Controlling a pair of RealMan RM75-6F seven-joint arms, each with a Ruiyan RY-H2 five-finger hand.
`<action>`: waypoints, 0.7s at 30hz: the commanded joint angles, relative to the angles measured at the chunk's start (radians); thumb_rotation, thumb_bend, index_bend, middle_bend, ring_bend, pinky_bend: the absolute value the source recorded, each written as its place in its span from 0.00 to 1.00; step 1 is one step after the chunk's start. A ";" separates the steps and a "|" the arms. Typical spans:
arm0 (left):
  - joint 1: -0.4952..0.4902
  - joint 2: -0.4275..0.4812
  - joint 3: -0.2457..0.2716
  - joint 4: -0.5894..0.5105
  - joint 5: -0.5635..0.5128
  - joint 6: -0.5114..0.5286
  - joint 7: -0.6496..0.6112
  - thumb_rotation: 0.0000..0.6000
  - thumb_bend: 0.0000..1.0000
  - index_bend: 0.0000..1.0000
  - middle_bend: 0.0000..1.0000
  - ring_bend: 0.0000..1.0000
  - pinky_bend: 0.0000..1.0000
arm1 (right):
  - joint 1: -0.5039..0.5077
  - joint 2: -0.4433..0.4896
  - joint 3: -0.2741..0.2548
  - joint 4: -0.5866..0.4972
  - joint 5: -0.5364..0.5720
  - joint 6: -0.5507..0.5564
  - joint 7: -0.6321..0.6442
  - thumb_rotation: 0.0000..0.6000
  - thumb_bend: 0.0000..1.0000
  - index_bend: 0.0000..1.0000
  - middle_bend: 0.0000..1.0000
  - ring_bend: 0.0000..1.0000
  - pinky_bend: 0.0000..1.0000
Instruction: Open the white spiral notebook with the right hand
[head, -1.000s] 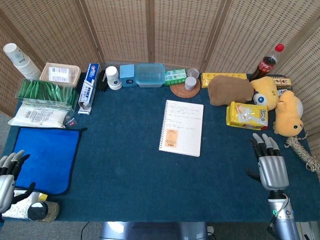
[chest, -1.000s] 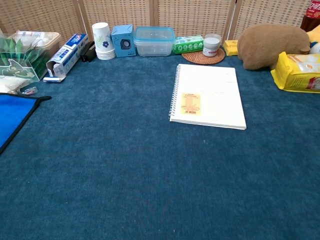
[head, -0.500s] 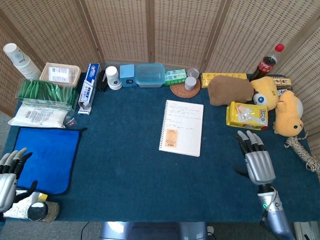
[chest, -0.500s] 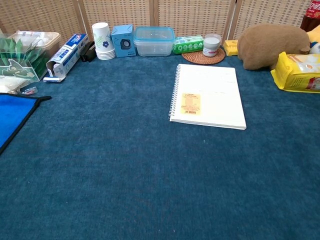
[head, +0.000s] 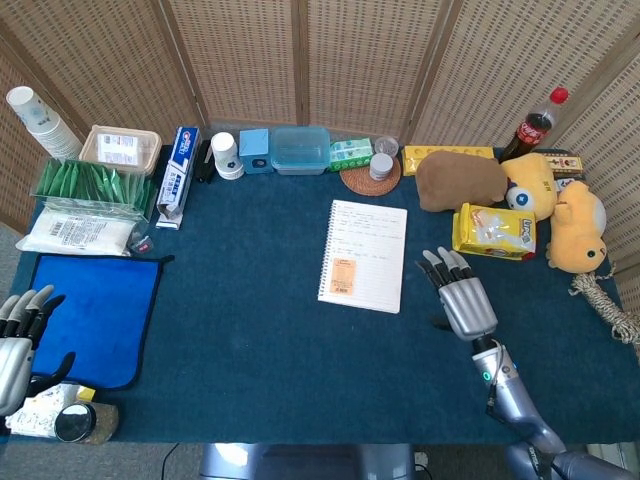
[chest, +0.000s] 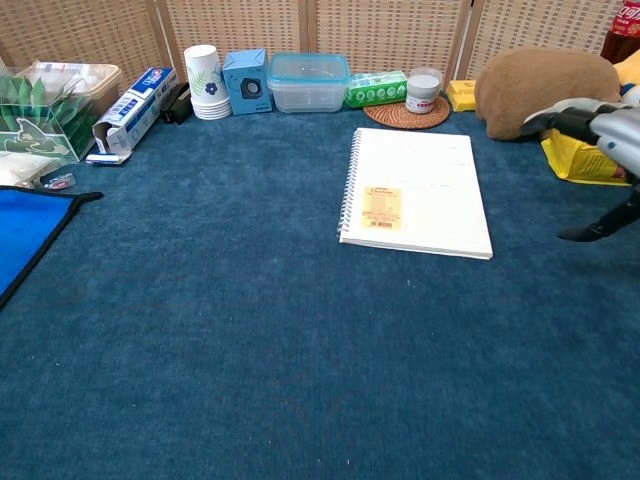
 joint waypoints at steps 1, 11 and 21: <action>-0.006 0.000 -0.003 -0.003 -0.006 -0.008 0.004 1.00 0.30 0.20 0.08 0.02 0.00 | 0.043 -0.060 0.006 0.093 0.010 -0.041 0.044 1.00 0.08 0.13 0.15 0.03 0.12; -0.018 -0.006 -0.007 0.001 -0.028 -0.029 0.009 1.00 0.30 0.20 0.08 0.02 0.00 | 0.096 -0.153 -0.003 0.278 0.013 -0.078 0.111 1.00 0.08 0.13 0.15 0.03 0.12; -0.024 -0.018 -0.007 0.025 -0.045 -0.042 -0.011 1.00 0.30 0.20 0.08 0.02 0.00 | 0.131 -0.214 -0.011 0.375 0.026 -0.109 0.126 1.00 0.08 0.13 0.15 0.03 0.12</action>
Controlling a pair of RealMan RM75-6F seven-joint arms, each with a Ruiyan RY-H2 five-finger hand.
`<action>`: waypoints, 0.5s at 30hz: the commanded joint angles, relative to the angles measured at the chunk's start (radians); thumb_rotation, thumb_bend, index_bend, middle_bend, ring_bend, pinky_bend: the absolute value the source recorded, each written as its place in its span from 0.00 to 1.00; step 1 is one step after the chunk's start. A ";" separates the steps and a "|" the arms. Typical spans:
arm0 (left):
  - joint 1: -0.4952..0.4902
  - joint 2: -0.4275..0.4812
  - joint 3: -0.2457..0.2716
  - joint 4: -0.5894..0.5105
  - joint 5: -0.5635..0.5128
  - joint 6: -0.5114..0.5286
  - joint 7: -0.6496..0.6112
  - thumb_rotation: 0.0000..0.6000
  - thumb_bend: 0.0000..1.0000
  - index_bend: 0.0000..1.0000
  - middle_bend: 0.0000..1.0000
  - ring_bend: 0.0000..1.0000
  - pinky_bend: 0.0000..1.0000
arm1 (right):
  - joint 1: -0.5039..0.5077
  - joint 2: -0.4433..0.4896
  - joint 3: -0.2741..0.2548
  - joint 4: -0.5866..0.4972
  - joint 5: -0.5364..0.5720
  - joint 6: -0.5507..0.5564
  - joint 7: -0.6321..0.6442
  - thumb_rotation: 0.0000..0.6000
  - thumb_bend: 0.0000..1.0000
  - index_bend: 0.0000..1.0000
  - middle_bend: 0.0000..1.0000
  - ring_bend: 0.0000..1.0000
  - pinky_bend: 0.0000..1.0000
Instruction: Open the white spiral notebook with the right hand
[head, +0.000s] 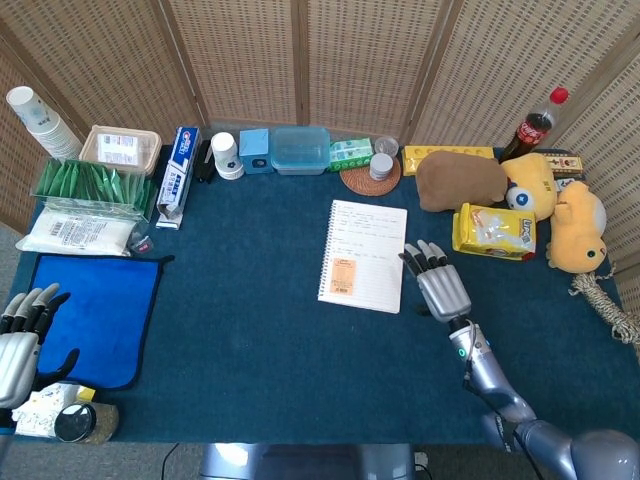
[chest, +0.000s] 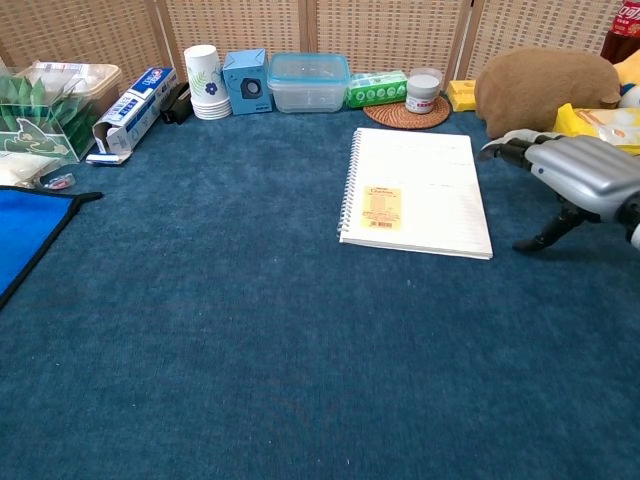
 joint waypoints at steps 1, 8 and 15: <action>-0.001 -0.002 0.000 0.005 -0.002 -0.001 -0.005 1.00 0.30 0.20 0.08 0.02 0.00 | 0.009 -0.010 -0.004 0.013 0.003 -0.008 0.002 1.00 0.08 0.13 0.15 0.03 0.12; -0.001 -0.007 0.001 0.022 -0.008 -0.004 -0.022 1.00 0.30 0.19 0.08 0.02 0.00 | 0.028 -0.029 -0.002 0.023 0.010 -0.016 -0.012 1.00 0.08 0.12 0.15 0.03 0.12; -0.001 -0.012 0.002 0.035 -0.011 -0.004 -0.035 1.00 0.31 0.19 0.07 0.02 0.00 | 0.045 -0.039 0.005 0.014 0.014 -0.010 -0.029 1.00 0.08 0.12 0.15 0.03 0.12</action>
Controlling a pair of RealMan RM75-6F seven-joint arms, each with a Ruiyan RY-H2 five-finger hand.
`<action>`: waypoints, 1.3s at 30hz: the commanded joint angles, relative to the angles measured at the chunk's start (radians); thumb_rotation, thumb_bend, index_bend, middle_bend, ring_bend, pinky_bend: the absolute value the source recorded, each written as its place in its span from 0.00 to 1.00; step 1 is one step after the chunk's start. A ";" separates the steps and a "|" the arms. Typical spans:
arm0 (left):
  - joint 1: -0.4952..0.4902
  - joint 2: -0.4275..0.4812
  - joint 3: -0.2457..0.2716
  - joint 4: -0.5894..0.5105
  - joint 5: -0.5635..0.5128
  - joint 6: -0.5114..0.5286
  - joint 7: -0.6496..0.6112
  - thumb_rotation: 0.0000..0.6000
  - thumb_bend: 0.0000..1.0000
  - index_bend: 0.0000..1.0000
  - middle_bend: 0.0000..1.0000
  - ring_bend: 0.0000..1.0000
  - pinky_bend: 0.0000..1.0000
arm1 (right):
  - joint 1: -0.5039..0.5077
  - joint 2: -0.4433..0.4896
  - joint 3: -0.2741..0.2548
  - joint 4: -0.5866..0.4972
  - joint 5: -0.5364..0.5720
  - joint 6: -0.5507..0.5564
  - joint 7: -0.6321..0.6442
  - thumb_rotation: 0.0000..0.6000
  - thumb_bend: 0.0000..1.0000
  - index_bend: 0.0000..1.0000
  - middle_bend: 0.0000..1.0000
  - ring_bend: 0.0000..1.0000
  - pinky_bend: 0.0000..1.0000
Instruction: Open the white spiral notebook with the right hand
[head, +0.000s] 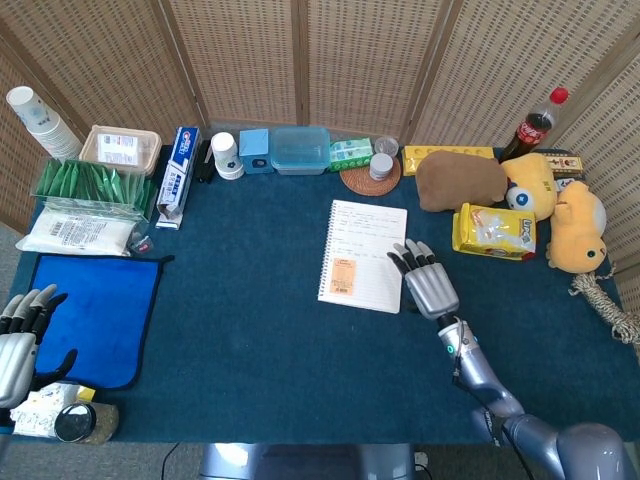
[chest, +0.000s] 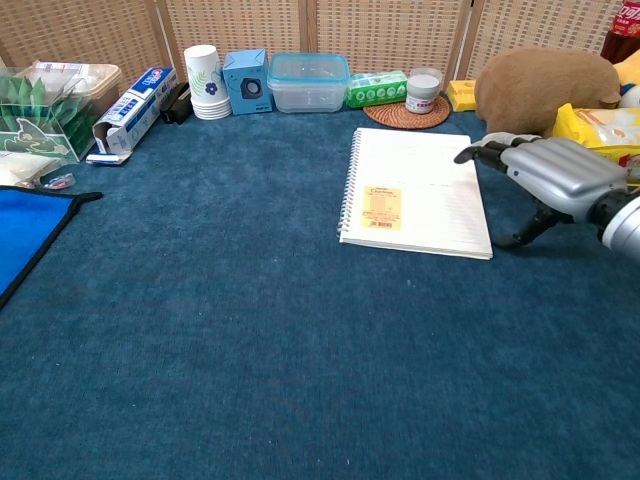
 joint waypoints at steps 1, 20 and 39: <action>0.000 -0.002 0.001 0.005 -0.001 -0.001 -0.005 1.00 0.31 0.19 0.07 0.02 0.00 | 0.009 -0.004 0.004 -0.007 0.002 0.002 -0.010 1.00 0.08 0.12 0.15 0.03 0.12; 0.011 -0.019 0.009 0.053 -0.008 0.003 -0.060 1.00 0.30 0.19 0.07 0.02 0.00 | 0.077 -0.029 0.046 -0.049 0.028 -0.003 -0.087 1.00 0.08 0.11 0.15 0.03 0.12; 0.035 -0.034 0.018 0.095 -0.003 0.030 -0.115 1.00 0.30 0.19 0.07 0.02 0.00 | 0.181 -0.109 0.155 -0.028 0.070 0.061 -0.108 1.00 0.09 0.11 0.15 0.06 0.12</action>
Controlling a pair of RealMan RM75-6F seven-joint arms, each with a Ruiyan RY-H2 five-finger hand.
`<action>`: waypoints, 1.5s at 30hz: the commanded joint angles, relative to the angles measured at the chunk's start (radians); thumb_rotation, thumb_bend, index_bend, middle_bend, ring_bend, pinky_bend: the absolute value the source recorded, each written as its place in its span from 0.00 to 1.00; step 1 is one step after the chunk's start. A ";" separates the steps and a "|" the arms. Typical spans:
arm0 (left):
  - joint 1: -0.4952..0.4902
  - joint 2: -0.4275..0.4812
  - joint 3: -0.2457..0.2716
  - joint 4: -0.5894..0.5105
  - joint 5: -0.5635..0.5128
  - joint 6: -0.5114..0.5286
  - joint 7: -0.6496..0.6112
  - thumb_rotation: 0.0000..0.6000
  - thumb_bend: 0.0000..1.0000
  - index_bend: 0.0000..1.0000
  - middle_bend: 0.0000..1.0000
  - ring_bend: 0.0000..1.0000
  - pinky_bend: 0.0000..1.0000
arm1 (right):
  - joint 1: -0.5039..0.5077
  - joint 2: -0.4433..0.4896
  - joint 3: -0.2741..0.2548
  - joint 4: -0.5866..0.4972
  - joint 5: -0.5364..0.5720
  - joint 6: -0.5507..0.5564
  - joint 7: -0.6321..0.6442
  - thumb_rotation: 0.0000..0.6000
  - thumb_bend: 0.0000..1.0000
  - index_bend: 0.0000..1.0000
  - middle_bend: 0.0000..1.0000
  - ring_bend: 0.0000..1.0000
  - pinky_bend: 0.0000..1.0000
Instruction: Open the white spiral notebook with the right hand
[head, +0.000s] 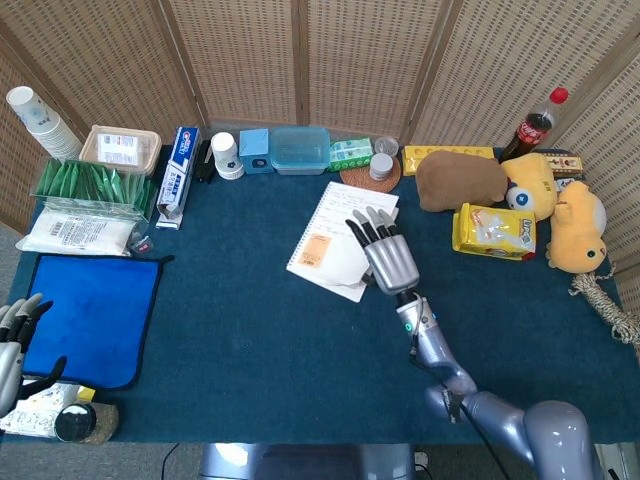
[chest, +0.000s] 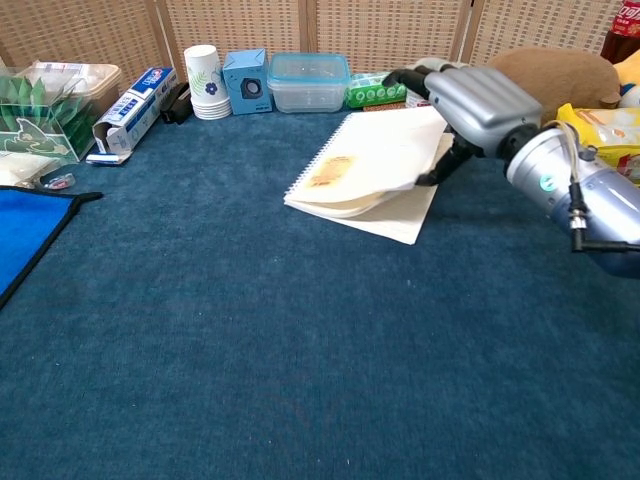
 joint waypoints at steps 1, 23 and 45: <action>0.004 -0.002 0.001 0.004 0.001 0.004 -0.005 1.00 0.30 0.19 0.07 0.02 0.00 | 0.018 -0.013 0.017 0.006 0.005 0.013 -0.001 1.00 0.09 0.11 0.15 0.06 0.12; 0.040 -0.015 0.014 0.046 0.006 0.034 -0.053 1.00 0.30 0.19 0.07 0.02 0.00 | 0.221 -0.048 0.151 -0.008 0.087 -0.047 -0.063 1.00 0.09 0.09 0.15 0.07 0.12; 0.090 -0.016 0.031 0.070 0.014 0.079 -0.082 1.00 0.31 0.19 0.07 0.02 0.00 | 0.496 -0.214 0.231 0.231 0.175 -0.164 -0.090 1.00 0.08 0.09 0.15 0.07 0.12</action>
